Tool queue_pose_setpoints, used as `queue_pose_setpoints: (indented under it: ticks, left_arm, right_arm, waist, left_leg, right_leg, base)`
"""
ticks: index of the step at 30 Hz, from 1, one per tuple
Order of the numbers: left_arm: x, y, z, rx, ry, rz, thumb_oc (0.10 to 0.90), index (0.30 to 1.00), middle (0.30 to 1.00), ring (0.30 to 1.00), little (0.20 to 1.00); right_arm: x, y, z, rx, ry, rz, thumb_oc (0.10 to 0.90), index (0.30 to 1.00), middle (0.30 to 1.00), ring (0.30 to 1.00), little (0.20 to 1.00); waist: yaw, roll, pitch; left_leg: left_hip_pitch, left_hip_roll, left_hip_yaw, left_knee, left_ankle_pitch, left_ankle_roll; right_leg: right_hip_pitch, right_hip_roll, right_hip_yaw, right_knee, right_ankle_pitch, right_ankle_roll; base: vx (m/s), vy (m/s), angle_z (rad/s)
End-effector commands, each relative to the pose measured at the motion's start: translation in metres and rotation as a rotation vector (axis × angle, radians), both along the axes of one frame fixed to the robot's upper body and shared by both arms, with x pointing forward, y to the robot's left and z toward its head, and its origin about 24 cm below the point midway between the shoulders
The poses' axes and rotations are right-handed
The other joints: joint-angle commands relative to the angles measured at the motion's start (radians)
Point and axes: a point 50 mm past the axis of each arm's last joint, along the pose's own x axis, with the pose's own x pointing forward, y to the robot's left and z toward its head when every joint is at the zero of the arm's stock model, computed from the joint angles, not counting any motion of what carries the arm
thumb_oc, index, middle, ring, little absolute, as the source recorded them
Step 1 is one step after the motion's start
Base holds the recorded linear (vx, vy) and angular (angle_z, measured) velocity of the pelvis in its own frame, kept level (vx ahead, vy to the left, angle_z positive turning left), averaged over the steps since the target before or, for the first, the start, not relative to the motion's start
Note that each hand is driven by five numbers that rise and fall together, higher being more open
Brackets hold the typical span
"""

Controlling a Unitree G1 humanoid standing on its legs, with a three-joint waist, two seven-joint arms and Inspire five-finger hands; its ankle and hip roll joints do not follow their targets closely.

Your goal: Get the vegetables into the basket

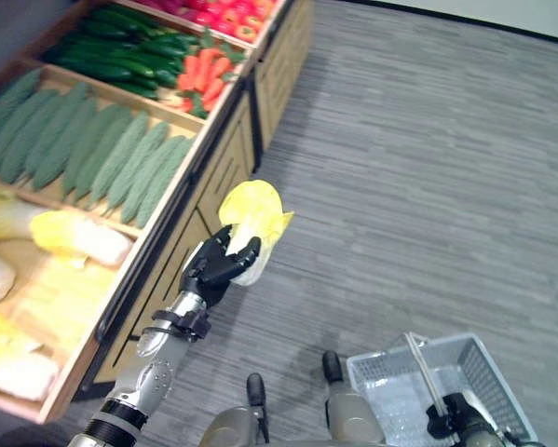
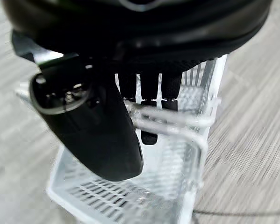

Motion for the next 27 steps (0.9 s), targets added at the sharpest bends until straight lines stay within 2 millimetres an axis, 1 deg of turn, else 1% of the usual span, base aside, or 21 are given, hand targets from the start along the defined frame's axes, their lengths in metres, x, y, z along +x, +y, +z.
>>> queue_pose_setpoints:
  ticks: [1,2,4,8,9,10,12,15,18,19,20,21,23,24,25,27]
  left_arm:
    - [0.005,0.001,0.053,-0.023,-0.277,0.0,0.4,0.3,0.3,0.3,0.3]
    - [0.002,0.003,0.048,-0.022,-0.26,-0.001,0.4,0.3,0.3,0.3,0.3]
    - [0.002,0.004,0.046,-0.019,-0.254,-0.001,0.4,0.3,0.3,0.3,0.3]
    - [-0.001,0.006,0.044,-0.02,-0.247,0.009,0.4,0.3,0.3,0.3,0.3]
    - [-0.001,0.007,0.043,-0.028,-0.243,0.016,0.4,0.3,0.3,0.3,0.3]
    - [-0.001,0.007,0.043,-0.032,-0.243,0.018,0.4,0.3,0.3,0.3,0.3]
    - [-0.003,0.005,0.039,-0.057,-0.226,0.023,0.4,0.3,0.3,0.3,0.3]
    - [-0.003,0.002,0.036,-0.069,-0.213,0.017,0.4,0.3,0.3,0.3,0.3]
    - [-0.002,-0.003,0.033,-0.077,-0.2,0.002,0.4,0.3,0.3,0.3,0.3]
    - [-0.002,-0.003,0.032,-0.08,-0.196,0.005,0.4,0.3,0.3,0.3,0.3]
    - [-0.003,-0.006,0.03,-0.089,-0.19,0.001,0.4,0.3,0.3,0.3,0.3]
    - [-0.004,-0.008,0.029,-0.093,-0.186,-0.002,0.4,0.3,0.3,0.3,0.3]
    - [-0.006,-0.009,0.027,-0.098,-0.175,-0.001,0.4,0.3,0.3,0.3,0.3]
    - [-0.006,-0.008,0.026,-0.098,-0.174,0.002,0.4,0.3,0.3,0.3,0.3]
    - [-0.005,-0.007,0.027,-0.099,-0.177,0.005,0.4,0.3,0.3,0.3,0.3]
    - [-0.006,-0.007,0.027,-0.097,-0.175,-0.005,0.4,0.3,0.3,0.3,0.3]
  right_arm:
    - [-0.01,-0.024,0.009,-0.078,0.004,-0.023,0.4,0.3,0.3,0.3,0.3]
    - [-0.02,-0.019,0.004,-0.062,0.028,-0.028,0.4,0.3,0.3,0.3,0.3]
    - [-0.023,-0.019,0.003,-0.059,0.035,-0.028,0.4,0.3,0.3,0.3,0.3]
    - [-0.028,-0.017,0.001,-0.053,0.052,-0.006,0.4,0.3,0.3,0.3,0.3]
    - [-0.029,-0.017,0.001,-0.053,0.051,-0.006,0.4,0.3,0.3,0.3,0.3]
    - [-0.029,-0.017,0.001,-0.052,0.051,-0.005,0.4,0.3,0.3,0.3,0.3]
    - [-0.032,-0.02,0.002,-0.059,0.051,-0.013,0.4,0.3,0.3,0.3,0.3]
    - [-0.032,-0.025,0.005,-0.072,0.047,-0.009,0.4,0.3,0.3,0.3,0.3]
    - [-0.031,-0.034,0.01,-0.09,0.027,-0.035,0.4,0.3,0.3,0.3,0.3]
    - [-0.03,-0.035,0.012,-0.092,0.019,-0.039,0.4,0.3,0.3,0.3,0.3]
    - [-0.029,-0.041,0.015,-0.104,0.01,-0.056,0.4,0.3,0.3,0.3,0.3]
    - [-0.025,-0.044,0.018,-0.115,0.0,-0.061,0.4,0.3,0.3,0.3,0.3]
    - [-0.02,-0.047,0.021,-0.121,-0.015,-0.061,0.4,0.3,0.3,0.3,0.3]
    - [-0.019,-0.049,0.022,-0.126,-0.02,-0.06,0.4,0.3,0.3,0.3,0.3]
    - [-0.017,-0.049,0.024,-0.124,-0.031,-0.059,0.4,0.3,0.3,0.3,0.3]
    - [-0.014,-0.059,0.03,-0.139,-0.046,-0.103,0.4,0.3,0.3,0.3,0.3]
  waist:
    - [0.08,0.011,-0.054]
    - [0.093,-0.01,-0.085]
    - [0.09,-0.01,-0.089]
    - [0.08,-0.012,-0.099]
    - [0.076,-0.011,-0.099]
    - [0.075,-0.01,-0.099]
    - [0.072,0.0,-0.102]
    - [0.063,0.013,-0.096]
    - [0.06,0.021,-0.08]
    - [0.06,0.022,-0.076]
    - [0.072,0.024,-0.069]
    - [0.087,0.027,-0.067]
    - [0.098,0.032,-0.072]
    - [0.098,0.035,-0.072]
    - [0.093,0.039,-0.076]
    - [0.089,0.048,-0.095]
  left_leg:
    - [-0.018,0.081,-0.009,0.042,-0.008,-0.087]
    - [0.001,0.089,0.047,0.013,0.011,-0.099]
    - [0.008,0.093,0.052,0.011,0.013,-0.103]
    - [0.025,0.122,0.072,0.014,0.025,-0.13]
    - [0.029,0.138,0.072,0.01,0.04,-0.144]
    - [0.032,0.144,0.071,0.008,0.043,-0.147]
    - [0.041,0.167,0.067,-0.01,0.074,-0.166]
    - [0.032,0.197,0.057,0.014,0.088,-0.186]
    - [0.01,0.219,0.02,0.077,0.096,-0.201]
    - [0.008,0.217,-0.009,0.09,0.098,-0.204]
    - [-0.003,0.202,-0.075,0.101,0.107,-0.205]
    - [-0.016,0.169,-0.164,0.086,0.099,-0.196]
    - [-0.032,0.14,-0.252,0.033,0.085,-0.186]
    - [-0.04,0.139,-0.257,0.028,0.091,-0.185]
    - [-0.035,0.142,-0.241,0.016,0.09,-0.181]
    - [0.003,0.134,-0.222,-0.038,0.09,-0.168]
  right_leg:
    - [0.065,-0.087,-0.273,0.215,-0.151,-0.037]
    - [0.109,-0.081,-0.31,0.175,-0.157,-0.031]
    - [0.11,-0.078,-0.308,0.156,-0.155,-0.032]
    - [0.139,-0.048,-0.307,0.075,-0.157,-0.04]
    - [0.151,-0.03,-0.302,0.056,-0.161,-0.047]
    - [0.155,-0.024,-0.299,0.05,-0.163,-0.051]
    - [0.165,0.005,-0.297,0.038,-0.172,-0.065]
    - [0.176,0.034,-0.299,0.037,-0.19,-0.086]
    - [0.19,0.057,-0.296,0.034,-0.204,-0.111]
    - [0.193,0.063,-0.288,0.031,-0.205,-0.115]
    - [0.195,0.065,-0.279,0.029,-0.203,-0.117]
    - [0.193,0.063,-0.265,0.026,-0.203,-0.115]
    - [0.185,0.06,-0.239,0.024,-0.199,-0.109]
    - [0.18,0.06,-0.233,0.029,-0.195,-0.108]
    - [0.175,0.059,-0.231,0.033,-0.195,-0.105]
    - [0.177,0.05,-0.217,0.028,-0.189,-0.096]
  base:
    - [-0.11,-0.043,-1.35]
    - [-0.05,-0.113,-1.08]
    - [0.02,-0.128,-0.77]
    - [0.02,-0.2,-0.39]
    - [0.02,-0.24,-0.28]
    - [0.02,-0.25,-0.19]
    - [0.02,-0.245,-0.09]
    - [0.0,-0.242,-0.04]
    - [-0.01,-0.198,0.04]
    - [0.0,-0.116,0.01]
    - [0.01,-0.045,-0.09]
    - [0.01,-0.021,-0.27]
    - [0.04,0.001,-0.48]
    - [0.04,0.022,-0.43]
    - [0.05,0.089,-0.29]
    - [0.11,0.175,-0.12]
